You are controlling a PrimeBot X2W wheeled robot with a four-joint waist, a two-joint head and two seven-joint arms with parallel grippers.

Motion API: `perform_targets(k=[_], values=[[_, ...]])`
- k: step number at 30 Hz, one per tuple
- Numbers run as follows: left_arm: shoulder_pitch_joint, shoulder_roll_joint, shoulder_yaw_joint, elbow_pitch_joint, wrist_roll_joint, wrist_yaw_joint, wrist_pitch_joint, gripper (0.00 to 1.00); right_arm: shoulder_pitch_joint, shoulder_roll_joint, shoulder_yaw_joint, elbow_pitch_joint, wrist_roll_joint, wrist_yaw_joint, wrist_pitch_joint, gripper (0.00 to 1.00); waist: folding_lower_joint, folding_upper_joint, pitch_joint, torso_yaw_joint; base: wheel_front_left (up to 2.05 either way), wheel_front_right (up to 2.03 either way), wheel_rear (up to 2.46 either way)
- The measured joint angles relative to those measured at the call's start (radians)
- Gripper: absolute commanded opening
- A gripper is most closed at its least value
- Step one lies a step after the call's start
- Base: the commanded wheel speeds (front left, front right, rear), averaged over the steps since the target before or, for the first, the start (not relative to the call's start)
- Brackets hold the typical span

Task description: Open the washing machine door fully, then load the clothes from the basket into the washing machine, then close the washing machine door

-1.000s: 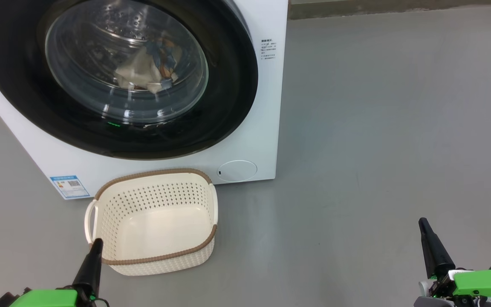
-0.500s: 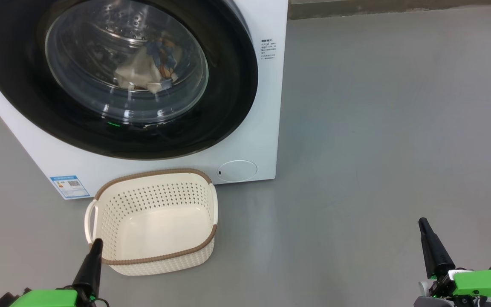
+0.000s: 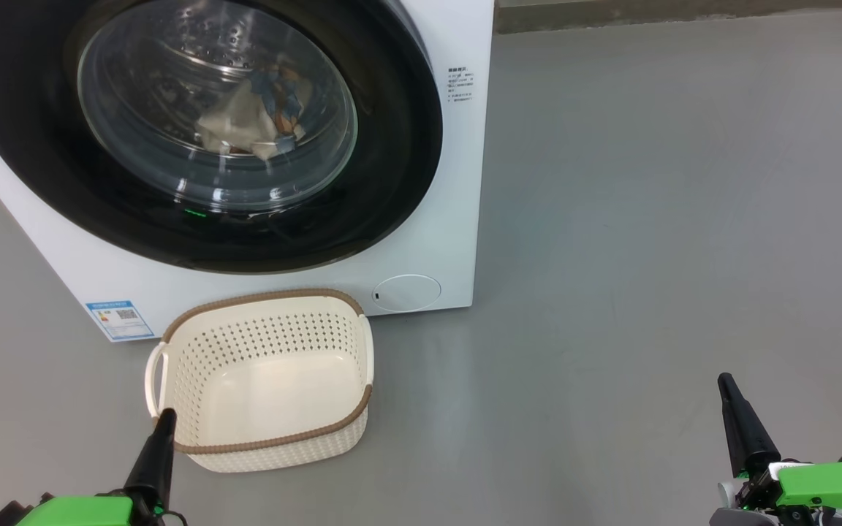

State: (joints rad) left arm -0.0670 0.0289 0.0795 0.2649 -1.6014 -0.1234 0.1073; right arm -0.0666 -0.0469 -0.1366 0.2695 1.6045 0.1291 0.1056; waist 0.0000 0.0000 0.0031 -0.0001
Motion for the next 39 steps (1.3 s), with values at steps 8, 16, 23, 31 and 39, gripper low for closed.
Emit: perform_targets(k=[8, 16, 23, 31, 39], values=[[0.000, 0.000, 0.000, 0.000, 0.000, 0.000, 0.000, 0.00, 0.000, 0.000, 0.000, 0.000, 0.000, 0.000, 0.000, 0.00, 0.0000, 0.0000, 0.000, 0.000, 0.00, 0.00, 0.00], [0.000, 0.000, 0.000, 0.000, 0.000, 0.000, 0.000, 0.00, 0.000, 0.000, 0.000, 0.000, 0.000, 0.000, 0.000, 0.00, 0.0001, 0.0000, 0.000, 0.000, 0.00, 0.00, 0.00], [0.000, 0.001, 0.000, 0.000, 0.000, 0.000, 0.000, 0.00, 0.000, 0.000, 0.000, 0.000, 0.000, 0.000, 0.000, 0.00, 0.0000, 0.0000, 0.000, 0.000, 0.00, 0.00, 0.00], [0.000, 0.001, 0.000, 0.000, 0.000, 0.000, 0.000, 0.00, 0.000, 0.000, 0.000, 0.000, 0.000, 0.000, 0.000, 0.00, 0.0000, 0.0000, 0.000, 0.000, 0.00, 0.00, 0.00], [0.000, 0.001, 0.000, 0.000, 0.000, 0.000, 0.000, 0.00, 0.000, 0.000, 0.000, 0.000, 0.000, 0.000, 0.000, 0.00, 0.0000, 0.0000, 0.000, 0.000, 0.00, 0.00, 0.00]])
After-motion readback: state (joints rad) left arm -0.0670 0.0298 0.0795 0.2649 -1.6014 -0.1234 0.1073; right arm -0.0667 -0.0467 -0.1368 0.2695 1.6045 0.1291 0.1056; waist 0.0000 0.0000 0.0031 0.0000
